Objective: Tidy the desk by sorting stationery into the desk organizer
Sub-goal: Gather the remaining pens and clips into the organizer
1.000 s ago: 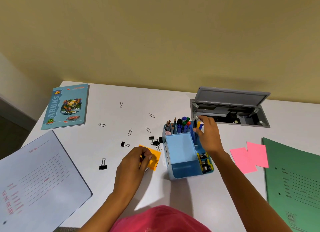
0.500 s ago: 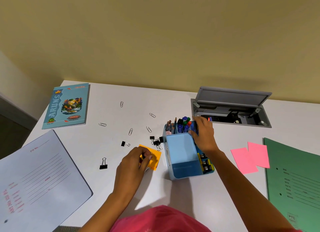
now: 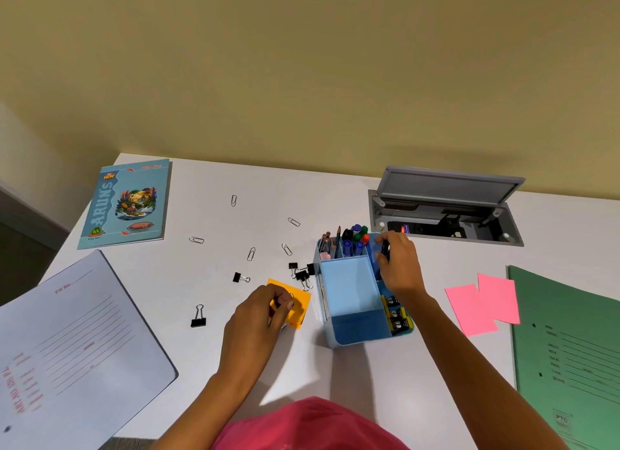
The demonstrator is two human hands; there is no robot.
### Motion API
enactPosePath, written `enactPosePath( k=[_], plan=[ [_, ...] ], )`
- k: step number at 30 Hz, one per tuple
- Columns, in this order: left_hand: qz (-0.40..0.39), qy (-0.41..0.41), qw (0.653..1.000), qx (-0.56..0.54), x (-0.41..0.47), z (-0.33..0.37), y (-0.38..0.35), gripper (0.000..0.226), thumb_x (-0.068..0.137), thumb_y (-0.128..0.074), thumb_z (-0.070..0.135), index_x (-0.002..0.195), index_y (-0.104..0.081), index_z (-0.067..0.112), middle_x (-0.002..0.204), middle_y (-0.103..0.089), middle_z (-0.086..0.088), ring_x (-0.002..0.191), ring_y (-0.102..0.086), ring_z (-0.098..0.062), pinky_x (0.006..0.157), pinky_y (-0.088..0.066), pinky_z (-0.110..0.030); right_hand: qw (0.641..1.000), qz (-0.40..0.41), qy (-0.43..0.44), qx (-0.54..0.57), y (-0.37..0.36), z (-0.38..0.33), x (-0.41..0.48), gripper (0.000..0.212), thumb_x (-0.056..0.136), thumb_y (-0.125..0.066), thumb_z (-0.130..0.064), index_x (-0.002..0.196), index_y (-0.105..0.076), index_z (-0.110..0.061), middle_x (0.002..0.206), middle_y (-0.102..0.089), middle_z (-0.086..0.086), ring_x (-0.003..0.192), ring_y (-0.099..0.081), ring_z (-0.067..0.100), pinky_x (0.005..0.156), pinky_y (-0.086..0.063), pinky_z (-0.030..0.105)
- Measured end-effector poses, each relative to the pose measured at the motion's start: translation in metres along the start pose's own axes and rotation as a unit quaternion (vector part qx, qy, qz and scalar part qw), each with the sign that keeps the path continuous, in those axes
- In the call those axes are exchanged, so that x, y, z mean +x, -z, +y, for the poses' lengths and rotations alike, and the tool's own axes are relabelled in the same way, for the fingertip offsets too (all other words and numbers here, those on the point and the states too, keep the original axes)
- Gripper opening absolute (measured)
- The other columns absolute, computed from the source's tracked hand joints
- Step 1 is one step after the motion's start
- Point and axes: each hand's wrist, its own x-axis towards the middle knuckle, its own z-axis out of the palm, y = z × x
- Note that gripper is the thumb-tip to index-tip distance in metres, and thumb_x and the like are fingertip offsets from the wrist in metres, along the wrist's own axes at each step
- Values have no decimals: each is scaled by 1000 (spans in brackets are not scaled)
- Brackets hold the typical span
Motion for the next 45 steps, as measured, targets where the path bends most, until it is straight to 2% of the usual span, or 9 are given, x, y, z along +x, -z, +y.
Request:
enactPosePath(
  k=[8, 13, 20, 26, 28, 31, 34, 39, 45],
  plan=[
    [2, 3, 1000, 5, -1, -1, 2, 10, 91, -52, 42, 85, -54, 34, 84, -63, 16, 74, -59, -6, 61, -49, -31, 999, -30, 42, -10, -3, -11, 16, 51, 88, -60, -1, 135, -50, -18, 127, -46, 9, 120, -37, 24, 101, -34, 29],
    [4, 5, 1000, 4, -1, -3, 2, 11, 91, -51, 45, 86, -54, 35, 84, -63, 17, 74, -60, -5, 60, -49, -31, 997, -34, 73, -16, -2, -8, 22, 38, 87, -62, -1, 123, -58, -11, 122, -52, 10, 117, -44, 26, 94, -32, 23],
    [7, 5, 1000, 4, -1, -3, 1, 10, 91, -52, 42, 85, -54, 35, 84, -62, 16, 74, -59, -6, 60, -50, -32, 998, 6, 53, -15, 12, -6, 2, 8, 90, -61, -16, 94, -56, -12, 97, -52, 0, 86, -50, 16, 73, -38, 23],
    [3, 4, 1000, 5, -1, -2, 0, 10, 91, -52, 42, 85, -54, 34, 85, -62, 16, 74, -59, -5, 61, -49, -32, 998, -29, 63, 10, 11, 15, -29, 8, 88, -59, -6, 85, -53, -12, 87, -53, 2, 80, -53, 22, 66, -38, 21],
    [-3, 5, 1000, 5, -2, -1, -1, 10, 91, -53, 41, 85, -55, 33, 84, -62, 16, 74, -59, -6, 62, -49, -32, 998, -27, 52, 28, 14, 10, -30, 13, 88, -58, -1, 82, -54, -11, 86, -54, 5, 77, -52, 19, 65, -38, 13],
    [-7, 0, 1000, 2, -2, 0, -1, 9, 91, -53, 40, 85, -55, 33, 84, -62, 16, 73, -59, -6, 62, -50, -32, 999, -27, 21, 23, 15, 2, -26, 8, 89, -57, 0, 84, -57, -7, 89, -56, 9, 78, -53, 19, 62, -40, 9],
    [-3, 1, 1000, 6, -3, 0, 1, 9, 91, -52, 41, 85, -54, 34, 84, -62, 16, 74, -59, -5, 63, -50, -32, 999, -37, -1, -14, 12, -1, -20, 11, 88, -59, -2, 86, -58, -12, 92, -58, 9, 83, -57, 23, 70, -53, 26],
    [-4, 2, 1000, 13, -4, -4, 0, 10, 92, -50, 42, 86, -53, 34, 84, -62, 16, 75, -60, -5, 62, -50, -33, 992, -60, -5, -109, 11, -5, -19, 8, 87, -65, -17, 94, -64, -13, 98, -61, 6, 90, -53, 19, 70, -45, 25],
    [-5, 2, 1000, 18, -4, -5, -2, 12, 92, -48, 43, 86, -53, 34, 84, -62, 15, 75, -60, -6, 62, -51, -35, 989, -2, 0, -149, 11, -10, -15, 22, 93, -55, -26, 102, -65, -9, 102, -63, 9, 93, -54, 21, 76, -48, 29]
  ],
)
